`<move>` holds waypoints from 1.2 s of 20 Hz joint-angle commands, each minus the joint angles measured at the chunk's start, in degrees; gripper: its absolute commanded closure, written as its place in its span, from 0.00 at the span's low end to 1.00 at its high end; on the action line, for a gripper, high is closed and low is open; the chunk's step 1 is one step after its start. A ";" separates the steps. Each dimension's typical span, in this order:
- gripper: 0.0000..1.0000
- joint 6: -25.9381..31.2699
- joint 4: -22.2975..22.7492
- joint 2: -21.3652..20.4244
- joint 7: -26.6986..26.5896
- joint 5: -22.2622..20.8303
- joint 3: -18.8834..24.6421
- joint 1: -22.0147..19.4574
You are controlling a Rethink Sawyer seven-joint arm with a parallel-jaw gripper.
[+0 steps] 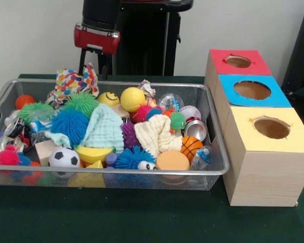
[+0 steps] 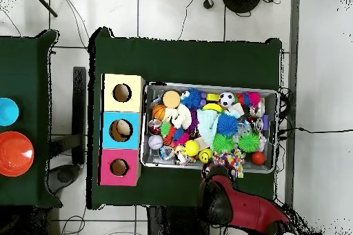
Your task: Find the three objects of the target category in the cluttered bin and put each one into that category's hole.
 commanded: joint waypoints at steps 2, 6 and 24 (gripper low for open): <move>0.00 -4.94 -3.29 2.80 7.84 -2.99 3.51 -1.55; 0.00 -6.61 -4.36 3.82 7.76 -3.61 3.42 -1.57; 1.00 -8.98 -6.23 5.37 7.05 -5.06 1.36 -0.77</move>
